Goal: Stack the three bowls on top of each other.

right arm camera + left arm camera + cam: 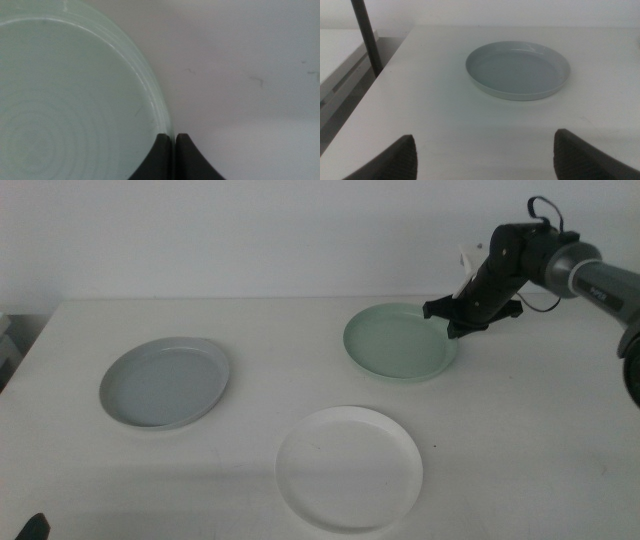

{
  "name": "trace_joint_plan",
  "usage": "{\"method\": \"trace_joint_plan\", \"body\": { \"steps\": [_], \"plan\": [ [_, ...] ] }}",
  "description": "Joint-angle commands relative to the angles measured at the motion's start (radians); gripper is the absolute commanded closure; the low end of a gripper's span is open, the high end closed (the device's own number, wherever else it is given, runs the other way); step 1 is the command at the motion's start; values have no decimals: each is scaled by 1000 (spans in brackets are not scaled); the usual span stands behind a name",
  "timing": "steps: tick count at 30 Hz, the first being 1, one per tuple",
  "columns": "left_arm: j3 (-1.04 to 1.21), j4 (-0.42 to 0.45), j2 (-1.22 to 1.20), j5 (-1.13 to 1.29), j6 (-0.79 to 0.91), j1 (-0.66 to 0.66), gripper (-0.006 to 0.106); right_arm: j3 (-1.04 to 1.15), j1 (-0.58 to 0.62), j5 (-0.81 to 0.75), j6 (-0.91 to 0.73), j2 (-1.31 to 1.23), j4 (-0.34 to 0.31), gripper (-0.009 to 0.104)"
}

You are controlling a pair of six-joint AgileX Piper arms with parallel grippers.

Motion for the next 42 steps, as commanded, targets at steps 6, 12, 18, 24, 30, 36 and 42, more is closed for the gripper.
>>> {"method": "trace_joint_plan", "body": {
  "steps": [6,12,18,24,30,36,42],
  "plan": [
    [-4,-3,-13,-80,-12,-6,4,209,24,-166,-30,-329,76,96],
    [-4,-3,-13,-80,-12,-6,4,528,123,-285,-82,-565,160,96],
    [-4,-3,-13,-80,-12,-6,4,745,221,-323,-77,-692,162,96],
    [-4,-3,-13,-80,-12,-6,4,925,273,-406,-48,-719,184,96],
    [-4,-3,-13,-80,-12,-6,4,1018,300,-483,-50,-719,220,96],
    [-4,-3,-13,-80,-12,-6,4,1023,302,-454,-62,-709,233,92],
    [-4,-3,-13,-80,-12,-6,4,1019,301,-404,-94,-728,231,67]
  ]
}}
